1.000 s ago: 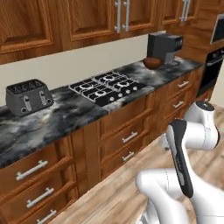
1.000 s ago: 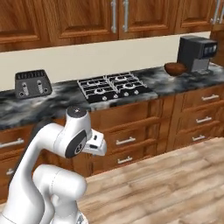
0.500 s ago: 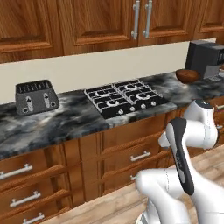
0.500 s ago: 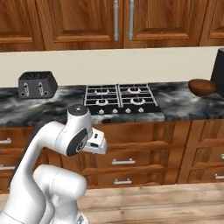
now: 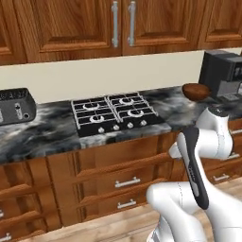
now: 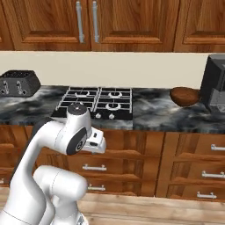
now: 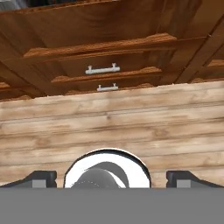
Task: Pick the cup and bowl from the counter and place them on the counter next to the sink.
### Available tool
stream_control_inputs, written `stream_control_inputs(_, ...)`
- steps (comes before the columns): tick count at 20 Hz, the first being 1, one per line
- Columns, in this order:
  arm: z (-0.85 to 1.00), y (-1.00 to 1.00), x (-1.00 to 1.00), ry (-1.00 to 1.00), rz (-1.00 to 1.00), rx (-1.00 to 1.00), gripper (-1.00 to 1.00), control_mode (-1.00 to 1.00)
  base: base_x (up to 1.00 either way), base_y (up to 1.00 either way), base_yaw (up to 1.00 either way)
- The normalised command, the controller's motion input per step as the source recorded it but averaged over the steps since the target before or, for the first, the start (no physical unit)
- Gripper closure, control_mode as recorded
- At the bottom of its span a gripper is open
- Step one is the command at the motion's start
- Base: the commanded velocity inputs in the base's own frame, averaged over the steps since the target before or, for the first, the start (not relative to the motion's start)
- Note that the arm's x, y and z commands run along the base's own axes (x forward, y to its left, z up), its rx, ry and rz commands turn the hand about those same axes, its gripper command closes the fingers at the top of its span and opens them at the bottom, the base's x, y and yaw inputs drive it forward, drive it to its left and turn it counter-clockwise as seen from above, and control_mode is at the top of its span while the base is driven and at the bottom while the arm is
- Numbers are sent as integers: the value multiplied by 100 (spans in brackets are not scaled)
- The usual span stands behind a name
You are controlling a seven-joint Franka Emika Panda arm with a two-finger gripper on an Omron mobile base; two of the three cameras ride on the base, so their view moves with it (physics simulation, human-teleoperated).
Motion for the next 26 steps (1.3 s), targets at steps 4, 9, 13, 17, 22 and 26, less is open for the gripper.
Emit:
stream_control_inputs(4,0,0,0,0,0,0,-100,100,4,-100,12)
stream_control_inputs(9,0,0,0,0,0,0,-100,100,11,-100,8)
stream_control_inputs(13,0,0,0,0,0,0,-100,100,28,-99,4)
stream_control_inputs(17,0,0,0,0,0,0,-100,100,70,-71,-2)
stream_control_inputs(22,0,0,0,0,0,0,-100,100,100,-29,-12)
stream_control_inputs(26,0,0,0,0,0,0,-100,100,100,0,-16)
